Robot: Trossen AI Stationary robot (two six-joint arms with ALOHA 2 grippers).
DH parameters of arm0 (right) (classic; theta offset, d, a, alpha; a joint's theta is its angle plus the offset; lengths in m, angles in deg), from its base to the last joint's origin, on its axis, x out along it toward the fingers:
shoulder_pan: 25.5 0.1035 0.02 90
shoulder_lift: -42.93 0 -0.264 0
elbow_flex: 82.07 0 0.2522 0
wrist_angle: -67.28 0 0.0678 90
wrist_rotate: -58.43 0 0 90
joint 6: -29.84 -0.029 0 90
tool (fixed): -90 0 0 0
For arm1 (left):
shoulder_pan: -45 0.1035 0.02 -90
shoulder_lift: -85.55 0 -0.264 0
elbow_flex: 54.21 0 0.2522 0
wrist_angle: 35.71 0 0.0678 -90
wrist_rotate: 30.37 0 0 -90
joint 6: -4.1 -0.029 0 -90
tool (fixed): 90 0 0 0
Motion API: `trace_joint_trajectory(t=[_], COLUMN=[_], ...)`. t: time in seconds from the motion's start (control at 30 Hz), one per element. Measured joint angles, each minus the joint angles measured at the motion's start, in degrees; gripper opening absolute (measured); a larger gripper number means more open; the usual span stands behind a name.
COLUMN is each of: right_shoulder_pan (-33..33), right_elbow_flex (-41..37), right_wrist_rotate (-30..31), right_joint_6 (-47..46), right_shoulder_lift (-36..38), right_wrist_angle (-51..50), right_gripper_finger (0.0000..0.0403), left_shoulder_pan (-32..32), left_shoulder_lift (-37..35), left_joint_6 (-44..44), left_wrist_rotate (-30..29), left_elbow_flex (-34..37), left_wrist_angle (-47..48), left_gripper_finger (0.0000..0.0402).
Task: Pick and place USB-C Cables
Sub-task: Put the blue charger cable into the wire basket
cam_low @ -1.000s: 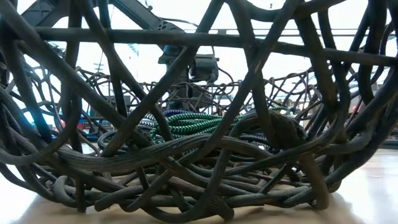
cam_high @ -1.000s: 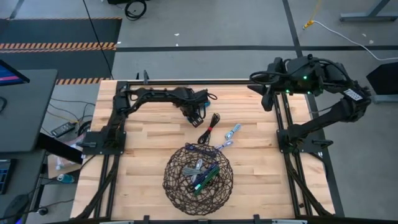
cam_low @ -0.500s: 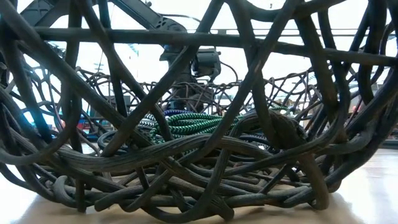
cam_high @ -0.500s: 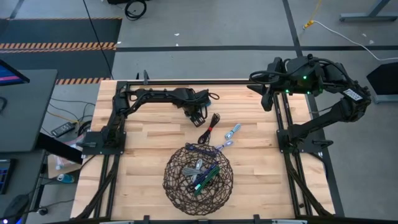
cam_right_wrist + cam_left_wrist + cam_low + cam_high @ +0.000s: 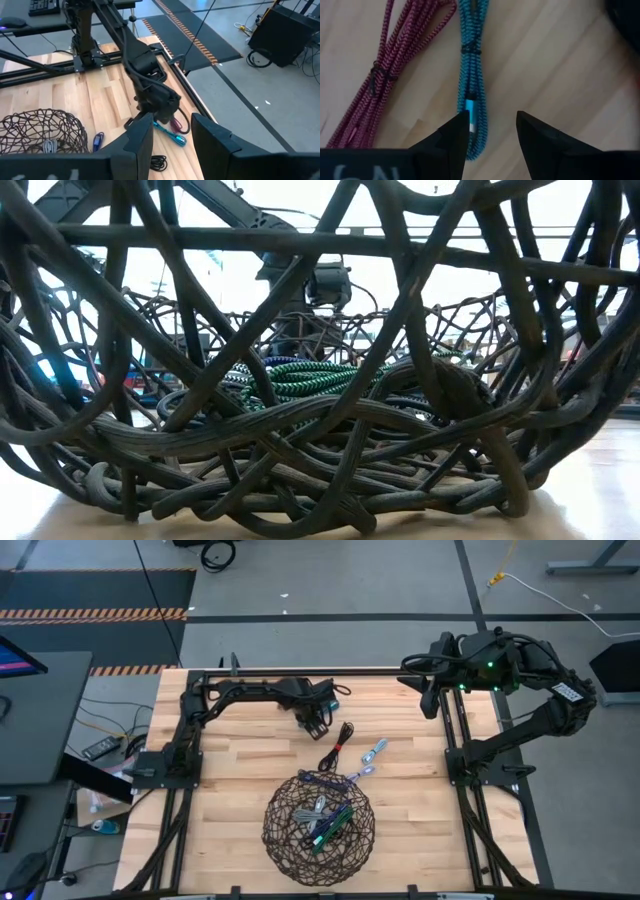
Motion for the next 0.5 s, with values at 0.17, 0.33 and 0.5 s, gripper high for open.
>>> trace_joint_trajectory(t=[0.17,0.33,0.5], right_shoulder_pan=[0.0,0.0,0.0], right_elbow_flex=[0.0,0.0,0.0], right_wrist_rotate=[-1.5,-2.5,-2.5], right_joint_6=[-0.1,-0.2,-0.2], right_shoulder_lift=[0.0,0.0,0.0], right_wrist_angle=[0.0,0.1,0.3], right_gripper_finger=[0.0139,0.0139,0.0139], left_shoulder_pan=[1.4,1.5,1.5], left_shoulder_lift=[1.4,2.1,2.3], left_joint_6=[0.1,-0.5,-0.7], left_wrist_rotate=[0.5,0.3,0.3], left_elbow_flex=[0.0,0.0,0.0], left_wrist_angle=[2.2,2.8,1.9], left_gripper_finger=[0.0169,0.0169,0.0146])
